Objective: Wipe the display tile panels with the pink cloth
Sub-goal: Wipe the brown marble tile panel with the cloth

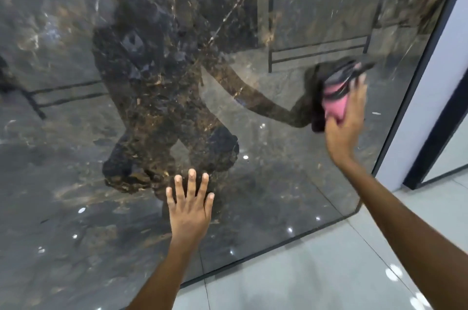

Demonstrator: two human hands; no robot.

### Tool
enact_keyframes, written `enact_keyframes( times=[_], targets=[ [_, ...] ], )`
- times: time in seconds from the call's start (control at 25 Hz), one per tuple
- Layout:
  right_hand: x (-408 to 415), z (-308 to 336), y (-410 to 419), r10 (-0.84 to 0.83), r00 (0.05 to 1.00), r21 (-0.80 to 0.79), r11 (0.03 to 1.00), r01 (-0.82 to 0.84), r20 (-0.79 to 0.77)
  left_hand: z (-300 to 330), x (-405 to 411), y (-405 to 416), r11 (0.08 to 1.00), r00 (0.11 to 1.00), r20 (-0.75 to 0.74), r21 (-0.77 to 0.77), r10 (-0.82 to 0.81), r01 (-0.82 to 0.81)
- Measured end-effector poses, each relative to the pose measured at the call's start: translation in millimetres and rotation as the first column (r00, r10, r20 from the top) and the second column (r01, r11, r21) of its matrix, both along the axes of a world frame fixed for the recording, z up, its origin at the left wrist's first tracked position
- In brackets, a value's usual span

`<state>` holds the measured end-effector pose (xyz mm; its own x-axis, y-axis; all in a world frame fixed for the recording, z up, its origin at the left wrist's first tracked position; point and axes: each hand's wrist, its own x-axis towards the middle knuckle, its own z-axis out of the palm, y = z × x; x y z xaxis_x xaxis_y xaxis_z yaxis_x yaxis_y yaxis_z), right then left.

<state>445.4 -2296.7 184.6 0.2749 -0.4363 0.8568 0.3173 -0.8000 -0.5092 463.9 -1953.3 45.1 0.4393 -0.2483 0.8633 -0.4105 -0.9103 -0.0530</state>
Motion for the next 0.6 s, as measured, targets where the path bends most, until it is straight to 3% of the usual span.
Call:
enact_keyframes(
  times=[0.04, 0.08, 0.12, 0.16, 0.2, 0.24, 0.28, 0.32, 0.36, 0.4, 0.44, 0.52, 0.56, 0.6],
  targets=[
    [6.7, 17.5, 12.5, -0.065, 0.995, 0.101, 0.993, 0.057, 0.077, 1.9, 1.7, -1.9, 1.000, 1.000, 0.010, -0.013, 0.007, -0.007],
    [11.2, 17.8, 34.8, -0.097, 0.989, 0.068, 0.994, 0.090, 0.107, 0.1, 1.7, -2.6, 1.000, 1.000, 0.004, -0.028, -0.004, 0.004],
    [12.0, 1.6, 61.5, -0.078, 0.991, -0.086, 0.992, 0.087, 0.106, -2.0, 1.1, -2.5, 0.999, 1.000, 0.002, -0.034, -0.017, 0.017],
    [10.0, -34.2, 86.4, -0.027, 0.997, -0.358, 0.932, 0.050, 0.068, -2.5, -0.2, -3.2, 0.999, 1.000, -0.003, -0.046, -0.027, 0.027],
    [6.6, -82.8, 104.0, 0.009, 1.000, -0.638, 0.770, -0.014, -0.011, -0.7, -1.8, -6.6, 0.996, 0.999, -0.016, -0.080, -0.035, 0.033],
    [-1.6, -136.1, 112.5, -0.003, 0.995, -0.842, 0.533, -0.080, -0.096, 0.4, -4.8, -12.4, 0.990, 0.998, -0.037, -0.136, -0.050, 0.044],
    [-13.7, -181.8, 110.0, -0.064, 0.984, -0.947, 0.289, -0.142, -0.168, 0.2, -8.1, -19.6, 0.978, 0.996, -0.057, -0.198, -0.075, 0.062],
    [-24.7, -209.0, 96.8, -0.111, 0.966, -0.967, 0.132, -0.218, -0.233, -1.5, -10.6, -27.0, 0.967, 0.993, -0.072, -0.244, -0.088, 0.068],
    [-30.5, -217.1, 75.5, -0.103, 0.951, -0.956, 0.069, -0.285, -0.291, -3.9, -11.2, -33.9, 0.963, 0.994, -0.073, -0.262, -0.077, 0.056],
    [-30.9, -211.7, 51.0, -0.072, 0.951, -0.952, 0.081, -0.294, -0.300, -7.3, -8.5, -40.1, 0.966, 0.997, -0.057, -0.256, -0.043, 0.027],
    [-28.7, -196.2, 26.2, -0.042, 0.957, -0.944, 0.184, -0.275, -0.287, -10.7, -3.8, -43.5, 0.972, 1.000, -0.026, -0.234, 0.003, -0.009],
    [-17.8, -143.4, -20.2, -0.032, 0.978, -0.774, 0.617, -0.143, -0.206, -19.6, 8.2, -45.4, 0.978, 0.997, 0.051, -0.206, 0.056, -0.044],
    [-8.7, -118.1, -35.0, -0.047, 0.987, -0.527, 0.849, -0.043, -0.156, -23.2, 13.1, -46.1, 0.976, 0.995, 0.075, -0.211, 0.067, -0.050],
    [-0.6, -102.2, -35.0, -0.095, 0.988, -0.200, 0.977, 0.069, -0.122, -24.8, 15.4, -47.3, 0.974, 0.994, 0.086, -0.220, 0.072, -0.051]
  ],
)
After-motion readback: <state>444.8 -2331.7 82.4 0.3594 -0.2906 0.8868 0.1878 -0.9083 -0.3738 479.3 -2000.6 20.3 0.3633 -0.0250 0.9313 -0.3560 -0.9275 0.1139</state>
